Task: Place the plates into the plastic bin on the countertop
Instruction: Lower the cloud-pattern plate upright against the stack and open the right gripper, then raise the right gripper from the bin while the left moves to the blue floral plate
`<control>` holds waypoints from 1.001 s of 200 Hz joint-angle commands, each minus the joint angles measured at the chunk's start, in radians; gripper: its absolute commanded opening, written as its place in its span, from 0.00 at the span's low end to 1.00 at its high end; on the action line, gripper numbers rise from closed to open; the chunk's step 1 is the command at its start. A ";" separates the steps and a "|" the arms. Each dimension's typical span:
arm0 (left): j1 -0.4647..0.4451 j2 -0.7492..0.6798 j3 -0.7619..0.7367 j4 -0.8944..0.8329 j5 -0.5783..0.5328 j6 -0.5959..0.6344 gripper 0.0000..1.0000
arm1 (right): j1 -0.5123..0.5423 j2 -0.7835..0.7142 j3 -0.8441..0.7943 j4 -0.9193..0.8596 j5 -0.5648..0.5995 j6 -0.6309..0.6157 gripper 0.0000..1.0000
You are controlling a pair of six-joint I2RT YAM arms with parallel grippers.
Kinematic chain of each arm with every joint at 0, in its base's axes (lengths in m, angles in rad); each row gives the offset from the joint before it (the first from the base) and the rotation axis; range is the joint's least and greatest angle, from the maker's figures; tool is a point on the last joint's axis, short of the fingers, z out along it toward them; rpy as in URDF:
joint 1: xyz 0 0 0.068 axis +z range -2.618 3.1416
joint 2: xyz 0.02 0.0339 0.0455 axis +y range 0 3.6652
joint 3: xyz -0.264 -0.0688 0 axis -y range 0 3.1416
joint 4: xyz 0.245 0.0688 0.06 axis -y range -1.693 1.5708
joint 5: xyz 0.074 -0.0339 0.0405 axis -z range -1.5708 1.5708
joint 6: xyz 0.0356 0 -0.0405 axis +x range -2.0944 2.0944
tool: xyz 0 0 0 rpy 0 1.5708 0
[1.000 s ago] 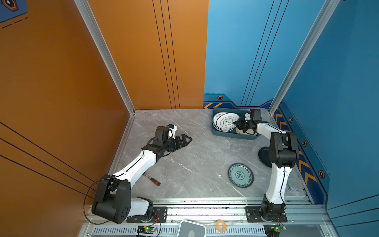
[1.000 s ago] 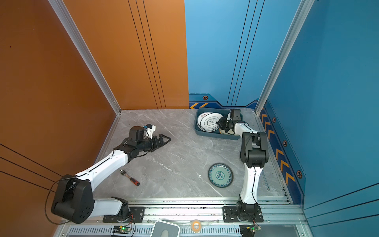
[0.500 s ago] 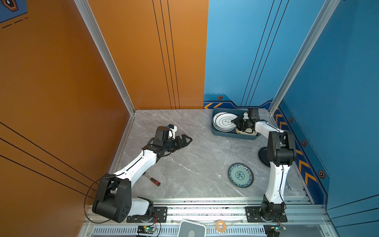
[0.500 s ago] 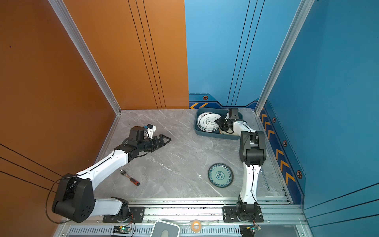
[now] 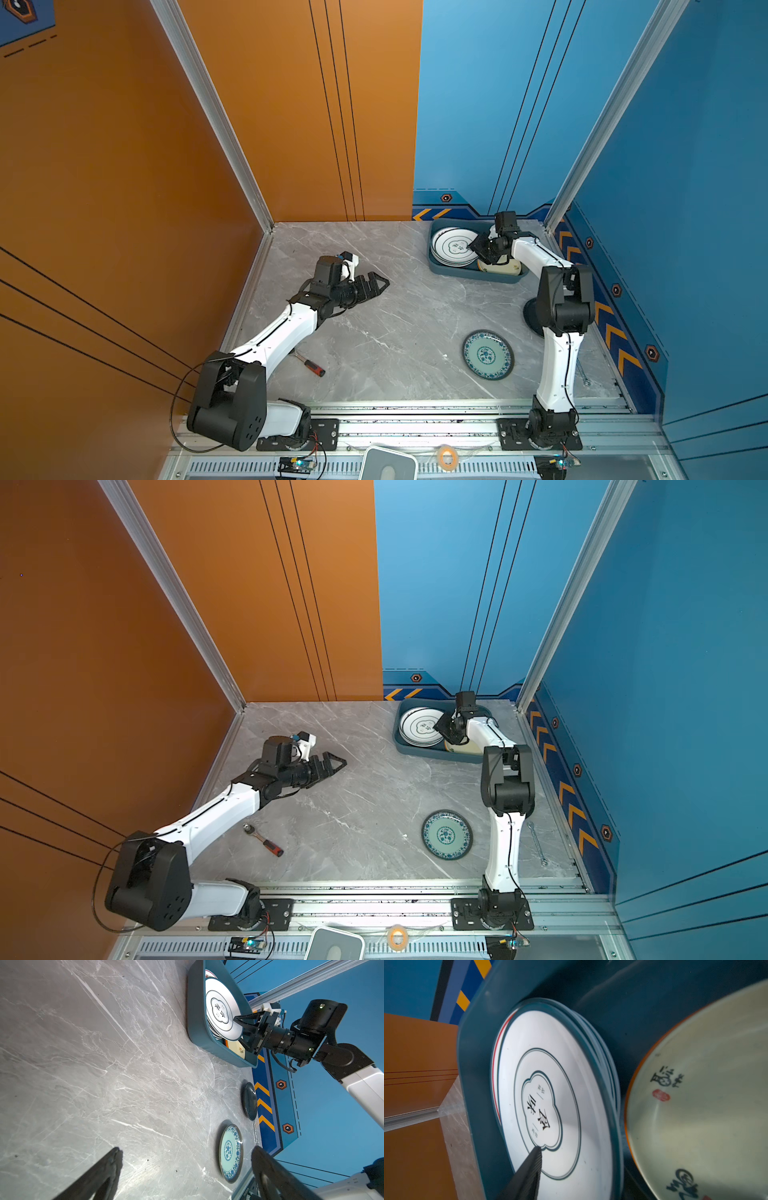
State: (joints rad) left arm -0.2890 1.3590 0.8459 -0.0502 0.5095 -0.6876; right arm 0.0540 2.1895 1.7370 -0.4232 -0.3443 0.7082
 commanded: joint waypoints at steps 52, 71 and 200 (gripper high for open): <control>0.011 -0.010 0.005 -0.034 0.017 0.036 0.98 | 0.010 -0.003 0.045 -0.124 0.097 -0.072 0.51; 0.010 -0.011 0.003 -0.034 0.017 0.036 0.98 | 0.010 -0.013 0.045 -0.141 0.123 -0.087 0.51; -0.213 0.103 0.101 -0.056 -0.048 0.072 0.98 | -0.007 -0.389 -0.145 -0.149 0.186 -0.190 0.52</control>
State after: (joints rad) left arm -0.4374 1.4109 0.8978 -0.0944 0.4938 -0.6460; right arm 0.0582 1.9305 1.6581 -0.5579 -0.1848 0.5640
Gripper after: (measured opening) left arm 0.979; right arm 0.514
